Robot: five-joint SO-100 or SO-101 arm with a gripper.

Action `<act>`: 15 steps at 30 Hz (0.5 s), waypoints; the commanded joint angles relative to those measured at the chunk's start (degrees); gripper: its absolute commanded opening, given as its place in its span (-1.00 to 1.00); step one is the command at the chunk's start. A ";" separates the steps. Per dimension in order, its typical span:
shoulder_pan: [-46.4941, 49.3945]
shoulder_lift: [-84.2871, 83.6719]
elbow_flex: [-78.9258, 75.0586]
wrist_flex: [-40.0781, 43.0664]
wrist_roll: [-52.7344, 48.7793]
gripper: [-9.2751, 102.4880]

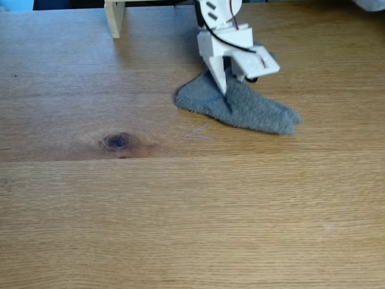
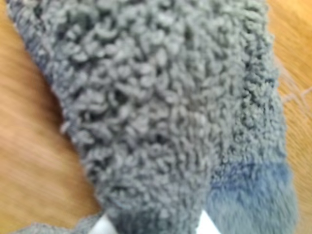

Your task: Clean the area in front of the robot

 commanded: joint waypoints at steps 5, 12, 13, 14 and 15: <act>6.68 -11.16 -22.76 3.43 2.46 -0.84; 16.52 -20.48 -42.63 12.39 3.60 -0.84; 18.28 -21.18 -44.56 13.54 3.78 -0.84; 20.21 -21.71 -46.41 15.82 4.39 -0.84; 21.80 -21.97 -47.99 18.46 4.39 -0.84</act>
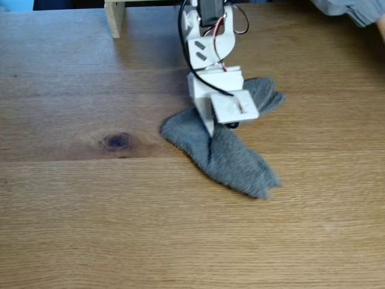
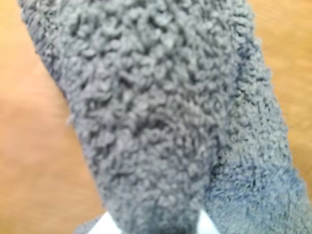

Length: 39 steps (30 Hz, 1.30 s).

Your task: Clean the area in front of the robot

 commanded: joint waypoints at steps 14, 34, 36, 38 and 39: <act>5.27 8.17 -10.55 53.61 11.95 -0.84; -9.32 8.70 5.27 10.28 6.94 -0.84; -5.10 6.15 4.39 3.78 4.48 -0.84; -0.62 3.87 2.64 -0.70 2.81 -0.84; 1.58 2.90 1.49 -1.93 2.29 -0.84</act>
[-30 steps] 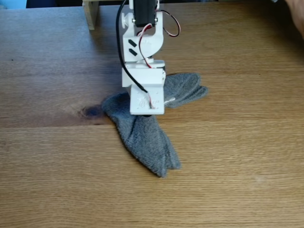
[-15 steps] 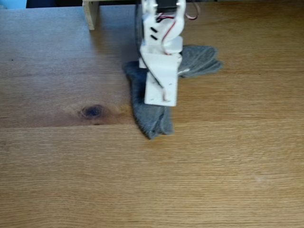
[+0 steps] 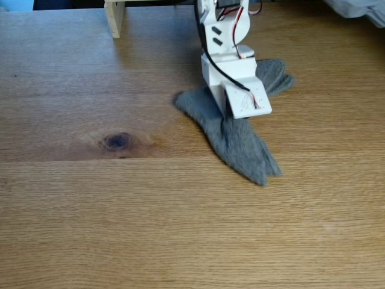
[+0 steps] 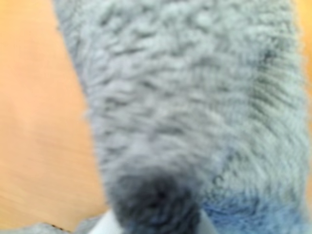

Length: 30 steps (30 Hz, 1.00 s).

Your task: Clean the area in front of the robot

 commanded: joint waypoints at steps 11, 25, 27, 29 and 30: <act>28.92 -4.22 -19.07 4.66 0.44 -0.84; 7.56 14.77 -9.67 41.92 10.02 -0.84; 2.11 17.31 -6.68 38.94 10.37 -0.84; -2.46 19.25 -4.13 35.77 10.72 -0.84; -4.22 19.78 -3.16 34.19 10.99 -0.84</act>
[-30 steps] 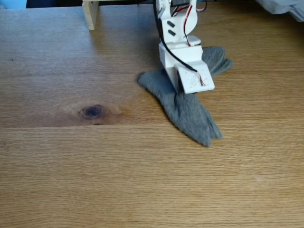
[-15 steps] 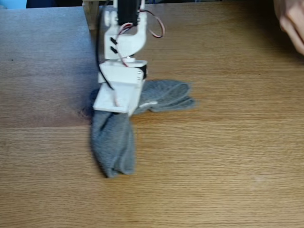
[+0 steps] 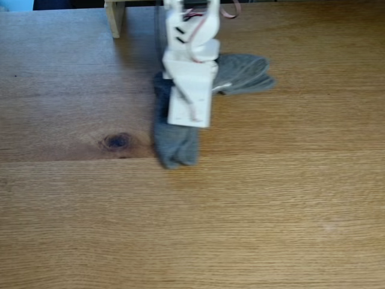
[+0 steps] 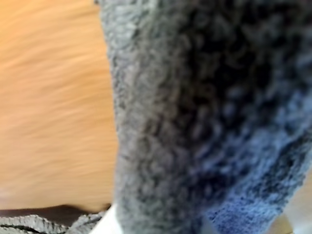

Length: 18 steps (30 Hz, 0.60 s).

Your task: Clean the area in front of the robot

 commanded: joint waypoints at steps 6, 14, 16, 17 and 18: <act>-9.49 4.75 4.66 -16.88 0.09 -0.84; 2.02 -7.47 1.93 -45.88 -6.50 -0.84; 5.80 -9.84 -0.53 -48.96 -7.65 -0.84; 7.73 -10.90 -2.02 -49.13 -8.17 -0.84; 9.67 -11.78 -3.69 -48.78 -8.44 -0.84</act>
